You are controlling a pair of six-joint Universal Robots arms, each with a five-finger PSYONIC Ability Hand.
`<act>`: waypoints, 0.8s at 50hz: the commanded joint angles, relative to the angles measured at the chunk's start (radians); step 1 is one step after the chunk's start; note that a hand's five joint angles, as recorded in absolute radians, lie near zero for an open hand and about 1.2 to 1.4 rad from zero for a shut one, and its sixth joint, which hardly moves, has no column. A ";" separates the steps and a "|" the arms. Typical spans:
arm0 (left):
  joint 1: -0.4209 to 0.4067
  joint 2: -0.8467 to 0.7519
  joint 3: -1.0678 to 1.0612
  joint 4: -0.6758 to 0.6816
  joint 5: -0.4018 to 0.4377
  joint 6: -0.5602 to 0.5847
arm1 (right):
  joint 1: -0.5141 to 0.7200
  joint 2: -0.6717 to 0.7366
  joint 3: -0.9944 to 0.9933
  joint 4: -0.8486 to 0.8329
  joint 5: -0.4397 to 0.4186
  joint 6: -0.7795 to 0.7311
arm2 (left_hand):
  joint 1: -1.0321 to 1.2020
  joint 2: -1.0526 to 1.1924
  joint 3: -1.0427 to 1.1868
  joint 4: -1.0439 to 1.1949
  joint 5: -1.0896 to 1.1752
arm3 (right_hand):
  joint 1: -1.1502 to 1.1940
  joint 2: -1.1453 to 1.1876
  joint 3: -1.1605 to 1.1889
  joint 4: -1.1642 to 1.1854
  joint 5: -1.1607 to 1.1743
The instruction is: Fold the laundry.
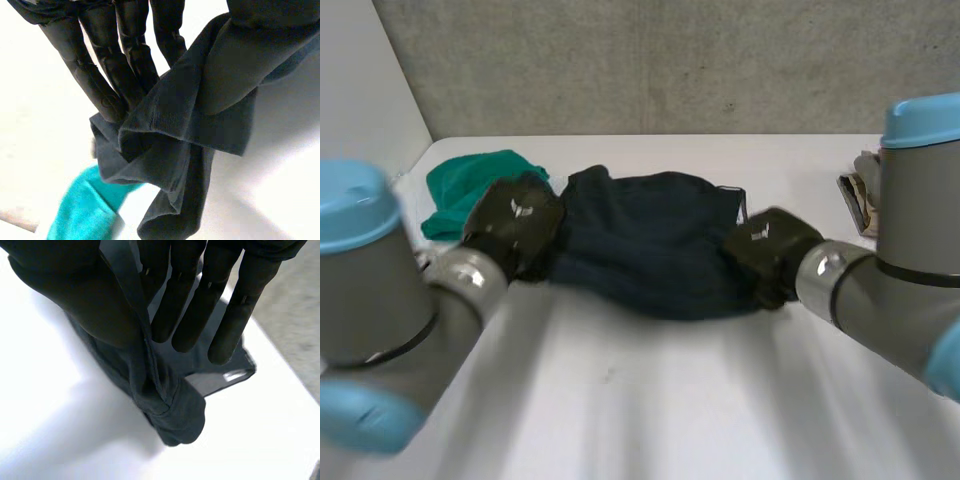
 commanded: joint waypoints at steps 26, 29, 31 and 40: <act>0.075 -0.244 0.254 -0.003 -0.006 -0.021 | -0.009 0.203 -0.145 -0.236 0.111 -0.115 | 0.272 0.202 0.210 0.203 0.227 | 0.270 0.215 0.206 0.198 0.201; 0.073 -0.379 0.395 0.063 -0.040 -0.001 | -0.013 0.269 -0.186 -0.394 0.100 -0.117 | 0.272 0.202 0.210 0.203 0.227 | 0.270 0.215 0.206 0.198 0.201; 0.075 -0.447 0.468 0.086 -0.059 0.019 | -0.016 0.307 -0.204 -0.480 0.085 -0.123 | 0.272 0.202 0.210 0.203 0.227 | 0.270 0.215 0.206 0.198 0.201; 0.064 -0.762 0.831 0.198 -0.056 0.103 | -0.036 0.574 -0.362 -0.916 0.034 -0.175 | 0.272 0.202 0.210 0.203 0.227 | 0.270 0.215 0.206 0.198 0.201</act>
